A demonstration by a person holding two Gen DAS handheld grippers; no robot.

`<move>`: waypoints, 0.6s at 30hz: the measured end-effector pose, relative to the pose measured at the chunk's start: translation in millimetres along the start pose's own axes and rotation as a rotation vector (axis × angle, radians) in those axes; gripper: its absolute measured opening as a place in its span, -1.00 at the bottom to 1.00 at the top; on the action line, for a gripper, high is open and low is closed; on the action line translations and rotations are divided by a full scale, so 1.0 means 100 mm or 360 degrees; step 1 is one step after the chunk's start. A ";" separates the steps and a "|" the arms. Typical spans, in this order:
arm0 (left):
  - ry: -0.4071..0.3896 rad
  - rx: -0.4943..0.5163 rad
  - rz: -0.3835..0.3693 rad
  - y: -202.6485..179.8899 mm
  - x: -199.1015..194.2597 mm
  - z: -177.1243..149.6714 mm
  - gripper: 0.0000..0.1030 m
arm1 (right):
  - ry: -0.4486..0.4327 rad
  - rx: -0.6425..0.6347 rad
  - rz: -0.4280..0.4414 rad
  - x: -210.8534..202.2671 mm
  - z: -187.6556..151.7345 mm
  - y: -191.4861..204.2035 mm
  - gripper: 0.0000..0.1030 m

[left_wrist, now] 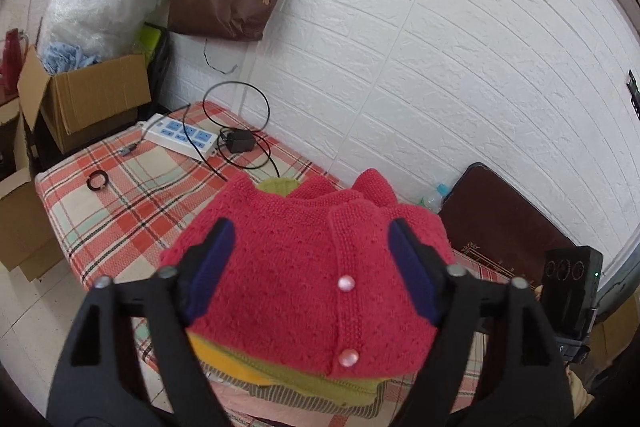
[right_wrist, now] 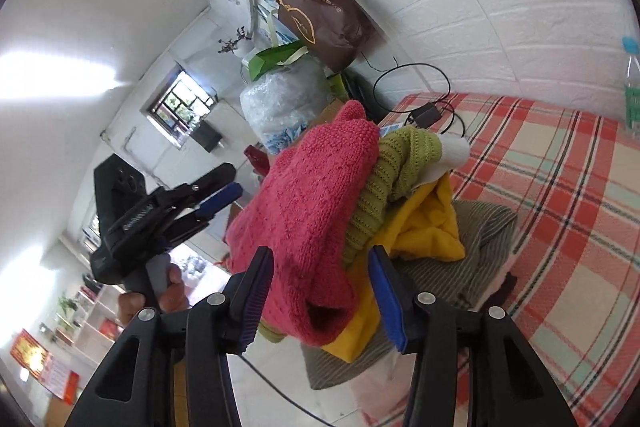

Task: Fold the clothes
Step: 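Release the cardigan on top of the stack and withdraw both tools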

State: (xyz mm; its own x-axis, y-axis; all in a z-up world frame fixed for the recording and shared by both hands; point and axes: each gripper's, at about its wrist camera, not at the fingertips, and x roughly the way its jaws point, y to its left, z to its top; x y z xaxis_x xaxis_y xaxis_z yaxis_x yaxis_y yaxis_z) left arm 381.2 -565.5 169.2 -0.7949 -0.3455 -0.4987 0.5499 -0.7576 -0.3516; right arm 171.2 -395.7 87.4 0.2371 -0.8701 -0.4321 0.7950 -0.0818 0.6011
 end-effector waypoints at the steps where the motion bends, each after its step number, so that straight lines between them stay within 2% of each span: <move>1: -0.0064 0.0033 0.0002 -0.05 -0.12 -0.09 0.84 | -0.0028 -0.0087 -0.0063 -0.07 -0.04 0.07 0.11; 4: -0.0131 0.0138 0.0065 -0.22 -0.34 -0.32 0.94 | -0.0121 -0.0394 -0.0179 -0.28 -0.21 0.36 0.22; 5: -0.0139 0.0160 0.0090 -0.26 -0.38 -0.38 0.94 | -0.0143 -0.0483 -0.0190 -0.33 -0.27 0.45 0.36; 8: -0.0130 0.0189 0.0144 -0.31 -0.47 -0.56 0.95 | -0.0192 -0.0670 -0.0222 -0.39 -0.41 0.64 0.50; 11: -0.0116 0.0156 0.0192 -0.27 -0.50 -0.73 0.95 | -0.0212 -0.0790 -0.0236 -0.37 -0.50 0.76 0.55; 13: -0.0074 0.0126 0.0180 -0.22 -0.50 -0.84 0.95 | -0.0208 -0.0838 -0.0246 -0.35 -0.53 0.81 0.55; 15: -0.0052 0.0102 0.0170 -0.17 -0.47 -0.89 0.95 | -0.0187 -0.0882 -0.0231 -0.32 -0.56 0.85 0.55; 18: -0.0050 0.0123 0.0220 -0.17 -0.48 -0.93 0.95 | -0.0167 -0.0921 -0.0230 -0.28 -0.60 0.90 0.57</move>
State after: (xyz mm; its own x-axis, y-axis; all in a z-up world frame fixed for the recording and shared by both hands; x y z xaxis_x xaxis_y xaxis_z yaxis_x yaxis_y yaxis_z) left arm 434.0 -484.4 125.2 -0.7210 -0.4658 -0.5130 0.6344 -0.7415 -0.2185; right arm 269.1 -349.5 113.4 0.0711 -0.9156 -0.3958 0.9967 0.0492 0.0652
